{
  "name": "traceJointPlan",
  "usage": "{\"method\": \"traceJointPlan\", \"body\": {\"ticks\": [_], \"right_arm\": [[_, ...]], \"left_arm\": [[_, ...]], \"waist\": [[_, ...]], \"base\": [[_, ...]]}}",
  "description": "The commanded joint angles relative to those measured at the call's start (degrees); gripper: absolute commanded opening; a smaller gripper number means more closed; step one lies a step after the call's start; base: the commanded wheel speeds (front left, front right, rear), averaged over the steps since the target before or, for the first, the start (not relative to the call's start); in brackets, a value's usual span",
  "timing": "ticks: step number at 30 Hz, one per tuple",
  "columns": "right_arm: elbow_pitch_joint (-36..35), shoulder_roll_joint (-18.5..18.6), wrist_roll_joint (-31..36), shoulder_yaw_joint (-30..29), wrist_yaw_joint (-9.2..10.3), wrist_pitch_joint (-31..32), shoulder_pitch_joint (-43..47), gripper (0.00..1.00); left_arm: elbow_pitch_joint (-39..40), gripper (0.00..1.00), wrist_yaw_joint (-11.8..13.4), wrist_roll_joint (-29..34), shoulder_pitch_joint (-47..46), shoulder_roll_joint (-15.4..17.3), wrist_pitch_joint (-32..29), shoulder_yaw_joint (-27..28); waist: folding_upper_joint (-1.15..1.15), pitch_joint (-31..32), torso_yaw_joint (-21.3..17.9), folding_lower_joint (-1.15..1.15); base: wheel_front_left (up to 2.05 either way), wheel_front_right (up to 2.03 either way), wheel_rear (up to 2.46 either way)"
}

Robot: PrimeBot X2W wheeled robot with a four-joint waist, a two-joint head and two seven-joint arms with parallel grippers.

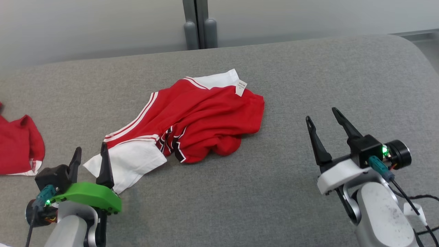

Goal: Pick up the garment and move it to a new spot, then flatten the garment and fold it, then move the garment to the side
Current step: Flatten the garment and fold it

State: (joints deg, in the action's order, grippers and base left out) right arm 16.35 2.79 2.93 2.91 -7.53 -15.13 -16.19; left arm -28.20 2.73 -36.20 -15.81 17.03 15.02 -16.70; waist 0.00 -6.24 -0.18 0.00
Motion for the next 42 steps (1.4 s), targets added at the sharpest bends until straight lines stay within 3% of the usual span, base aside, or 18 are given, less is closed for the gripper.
{"method": "traceJointPlan", "body": {"ticks": [1, 12, 26, 28, 29, 31, 36, 38, 42], "right_arm": [[1.5, 0.2, 1.2, 0.2, 0.08, 0.0, -2.4, 1.0], [25.8, 3.6, 5.3, 2.4, 0.08, 0.4, -20.8, 1.0], [46.7, 5.9, 1.6, 8.1, 0.08, 1.8, -31.9, 1.0], [48.5, 6.0, 0.9, 9.1, 0.08, 1.7, -32.5, 0.82], [49.4, 6.0, 0.5, 9.7, 0.08, 1.6, -32.8, 0.52], [51.0, 6.0, -0.3, 10.7, 0.08, 1.9, -33.1, 0.38], [54.1, 6.5, -2.8, 12.5, 0.08, 2.7, -34.1, 0.19], [54.4, 6.9, -3.6, 13.0, 0.08, 2.3, -34.7, 0.0], [53.4, 7.4, -5.0, 13.3, 0.09, 1.0, -36.4, 0.0]], "left_arm": [[1.7, 1.0, 0.2, 1.1, 1.6, -0.8, 0.2, 0.7], [14.9, 1.0, -2.0, 10.7, 5.9, -10.0, 0.2, 2.6], [18.5, 1.0, -4.8, 14.4, 6.1, -13.6, 0.1, 3.6], [18.4, 1.0, -5.1, 14.6, 6.3, -13.8, 0.1, 4.0], [18.3, 1.0, -5.2, 14.7, 6.5, -13.8, 0.1, 4.2], [18.2, 1.0, -5.3, 15.0, 6.7, -13.9, 0.1, 4.4], [17.7, 1.0, -5.8, 15.3, 6.8, -14.0, 0.1, 4.5], [17.6, 1.0, -5.9, 15.5, 6.9, -14.1, 0.1, 4.6], [17.4, 1.0, -5.8, 15.8, 7.4, -14.1, 0.1, 5.0]], "waist": [[0.0, -0.8, 1.8, 0.0], [0.0, -5.1, 9.2, 0.0], [0.0, -9.3, 15.9, 0.0], [0.0, -9.4, 16.3, 0.0], [0.0, -9.5, 16.4, 0.0], [0.0, -9.5, 16.6, 0.0], [0.0, -9.5, 17.1, 0.0], [0.0, -9.5, 17.1, 0.0], [0.0, -9.2, 16.2, 0.0]], "base": [[0.0, 0.0, 0.0], [0.0, 0.0, 0.0], [0.0, 0.0, 0.0], [0.0, 0.0, 0.0], [0.0, 0.0, 0.0], [0.0, 0.0, 0.0], [0.0, 0.0, 0.0], [0.0, 0.0, 0.0], [0.0, 0.0, 0.0]]}}
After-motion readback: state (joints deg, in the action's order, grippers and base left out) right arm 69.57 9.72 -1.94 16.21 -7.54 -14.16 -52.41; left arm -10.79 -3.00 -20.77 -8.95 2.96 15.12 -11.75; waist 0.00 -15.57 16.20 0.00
